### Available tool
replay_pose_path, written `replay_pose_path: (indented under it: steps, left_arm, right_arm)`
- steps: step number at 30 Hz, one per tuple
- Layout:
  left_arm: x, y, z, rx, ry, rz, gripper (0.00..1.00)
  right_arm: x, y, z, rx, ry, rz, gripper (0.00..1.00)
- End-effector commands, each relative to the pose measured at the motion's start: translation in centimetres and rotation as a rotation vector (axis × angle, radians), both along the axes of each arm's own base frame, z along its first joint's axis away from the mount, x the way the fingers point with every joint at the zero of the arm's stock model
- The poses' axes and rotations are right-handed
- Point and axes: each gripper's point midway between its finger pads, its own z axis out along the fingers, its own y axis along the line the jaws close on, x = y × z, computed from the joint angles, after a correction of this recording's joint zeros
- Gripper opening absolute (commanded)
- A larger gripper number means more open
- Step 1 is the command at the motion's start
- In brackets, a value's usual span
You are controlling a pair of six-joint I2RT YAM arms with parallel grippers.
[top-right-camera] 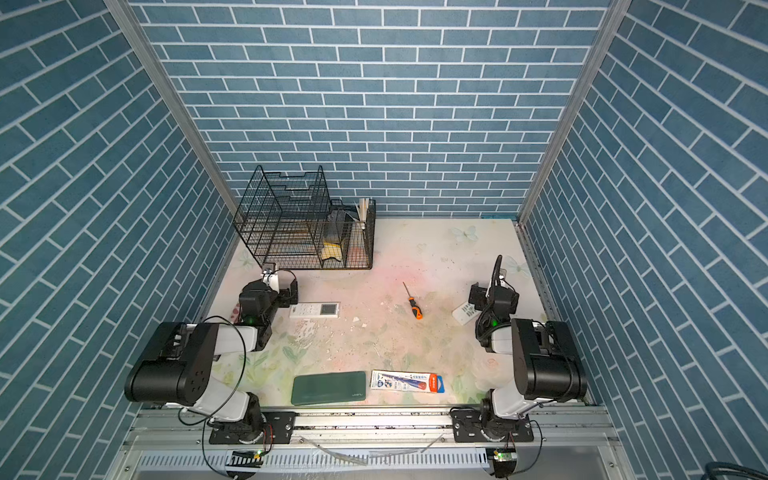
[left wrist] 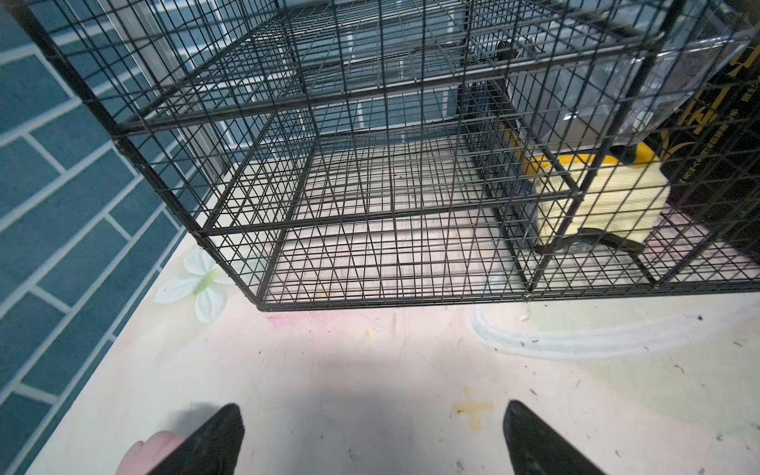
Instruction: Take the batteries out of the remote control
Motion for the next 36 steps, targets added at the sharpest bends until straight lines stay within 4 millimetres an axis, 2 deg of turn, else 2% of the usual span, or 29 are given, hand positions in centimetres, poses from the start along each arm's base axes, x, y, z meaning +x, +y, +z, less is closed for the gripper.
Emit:
replay_pose_path:
  steps: [1, 30, 34, 36]
  left_arm:
    - [0.1, 0.0, 0.1, 0.003, -0.001, -0.006, 1.00]
    - [0.1, -0.1, 0.1, 0.002, 0.000, -0.010, 1.00]
    - [0.1, 0.4, 0.1, 0.002, -0.003, 0.016, 1.00]
    - [-0.3, 1.0, 0.8, 0.002, -0.025, 0.055, 1.00]
  right_arm:
    - [0.9, 0.1, 1.2, -0.009, -0.033, 0.013, 0.99]
    - [0.9, 0.1, 1.2, -0.009, -0.033, 0.012, 0.99]
    - [0.9, 0.1, 1.2, -0.005, -0.033, 0.014, 0.99]
    - [0.9, -0.5, 1.9, -0.011, -0.037, -0.024, 0.99]
